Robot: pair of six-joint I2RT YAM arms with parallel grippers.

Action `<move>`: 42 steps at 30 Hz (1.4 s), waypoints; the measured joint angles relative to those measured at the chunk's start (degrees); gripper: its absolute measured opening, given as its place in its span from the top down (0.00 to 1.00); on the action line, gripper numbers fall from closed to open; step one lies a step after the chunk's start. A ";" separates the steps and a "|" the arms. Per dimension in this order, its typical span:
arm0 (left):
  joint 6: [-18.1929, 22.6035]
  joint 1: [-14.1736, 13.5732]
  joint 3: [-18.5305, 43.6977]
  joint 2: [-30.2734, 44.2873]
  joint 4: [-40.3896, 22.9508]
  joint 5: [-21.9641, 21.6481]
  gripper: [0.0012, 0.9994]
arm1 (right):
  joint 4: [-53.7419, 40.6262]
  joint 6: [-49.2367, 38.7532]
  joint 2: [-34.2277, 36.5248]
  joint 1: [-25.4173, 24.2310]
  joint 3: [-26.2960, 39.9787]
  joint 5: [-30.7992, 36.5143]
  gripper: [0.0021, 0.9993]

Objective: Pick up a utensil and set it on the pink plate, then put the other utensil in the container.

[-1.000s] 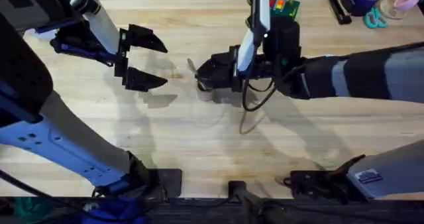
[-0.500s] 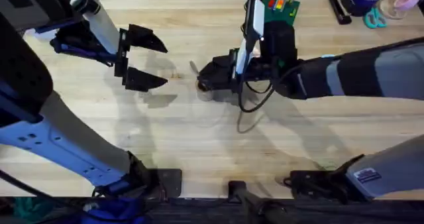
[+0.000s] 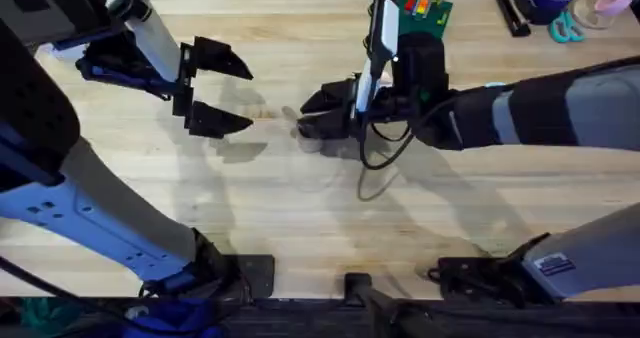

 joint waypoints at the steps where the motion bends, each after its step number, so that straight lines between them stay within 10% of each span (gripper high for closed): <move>1: 0.00 0.00 0.00 0.00 0.00 0.01 0.01 | -0.02 -0.04 0.00 0.00 0.00 0.01 0.65; 6: 0.00 0.00 0.00 0.00 0.00 0.01 0.01 | -0.15 -0.22 0.00 0.00 0.00 0.02 0.02; 33: -0.22 0.00 0.40 0.00 -0.86 -0.12 0.01 | -8.73 0.42 -7.35 -2.21 -0.02 -2.20 0.00; 42: -8.77 0.00 10.29 0.00 -5.18 -3.03 0.00 | -20.18 0.43 -15.02 -7.44 -0.02 -2.19 0.00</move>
